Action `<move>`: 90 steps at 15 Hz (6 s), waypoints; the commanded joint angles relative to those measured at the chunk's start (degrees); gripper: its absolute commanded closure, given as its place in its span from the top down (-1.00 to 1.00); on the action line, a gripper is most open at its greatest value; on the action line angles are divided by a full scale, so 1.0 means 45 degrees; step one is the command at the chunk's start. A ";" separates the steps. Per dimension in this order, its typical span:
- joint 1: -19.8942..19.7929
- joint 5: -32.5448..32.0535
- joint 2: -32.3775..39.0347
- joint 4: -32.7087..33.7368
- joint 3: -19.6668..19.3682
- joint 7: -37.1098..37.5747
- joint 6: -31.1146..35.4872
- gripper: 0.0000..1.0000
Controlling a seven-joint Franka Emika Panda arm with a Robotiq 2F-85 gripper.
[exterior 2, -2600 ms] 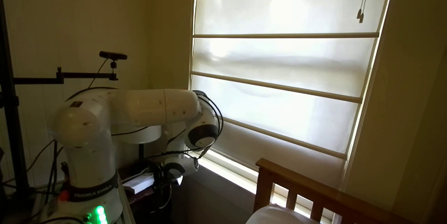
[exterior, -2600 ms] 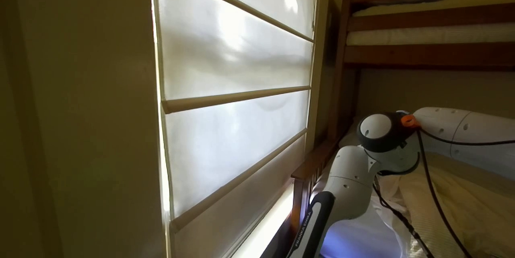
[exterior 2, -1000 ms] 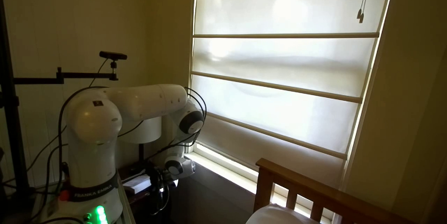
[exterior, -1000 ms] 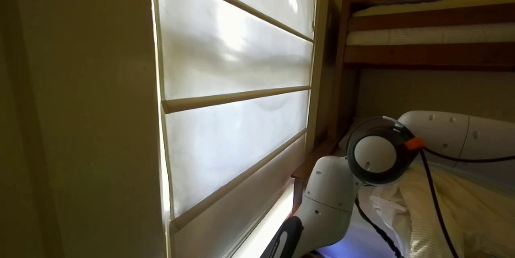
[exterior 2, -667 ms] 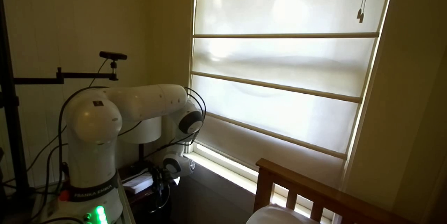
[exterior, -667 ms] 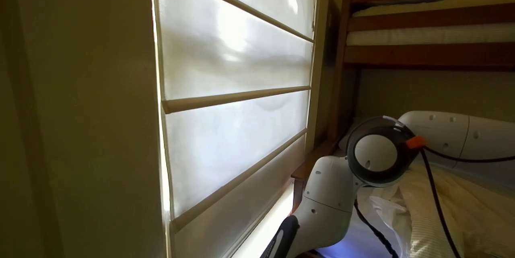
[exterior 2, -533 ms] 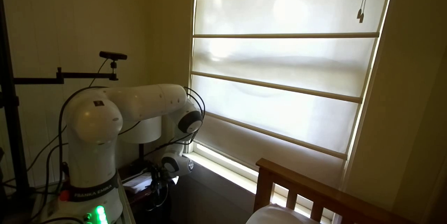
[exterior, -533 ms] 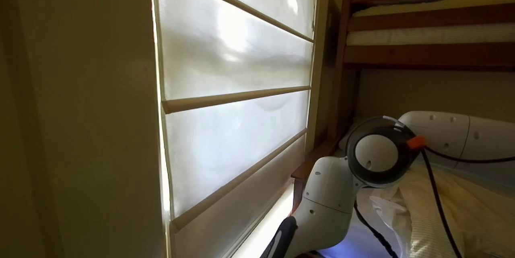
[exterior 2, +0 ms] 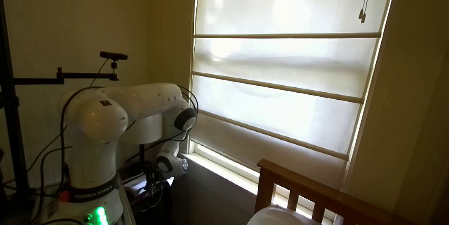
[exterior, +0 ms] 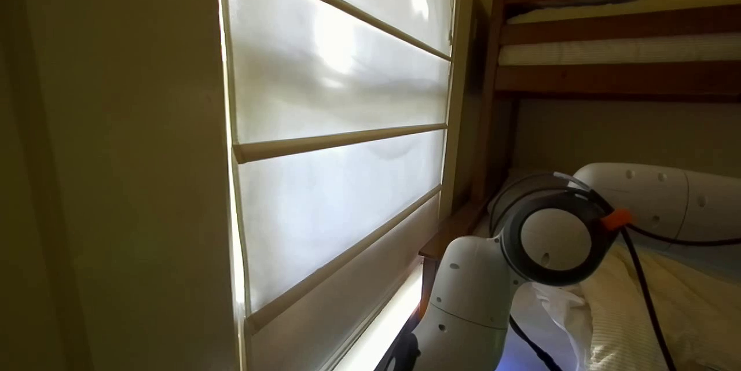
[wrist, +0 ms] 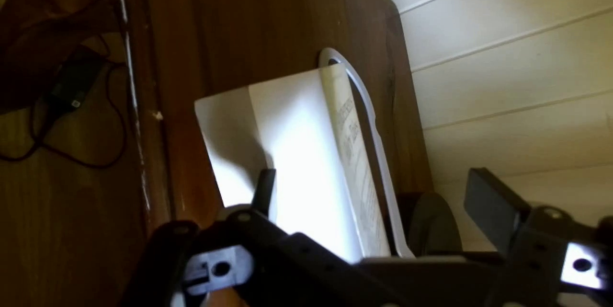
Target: Put the book on the headboard
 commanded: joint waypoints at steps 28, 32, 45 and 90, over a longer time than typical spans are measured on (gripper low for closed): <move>0.3000 0.4159 0.0021 0.1574 -0.2540 -0.1364 -0.1289 1.00; 0.2963 0.5127 0.0014 0.1627 -0.2685 -0.1765 -0.0520 1.00; 0.3934 0.4925 0.0084 0.1999 -0.3235 -0.1262 -0.2259 1.00; -0.1444 1.1098 -0.7238 -0.7537 -0.1088 -0.7004 0.5059 -0.88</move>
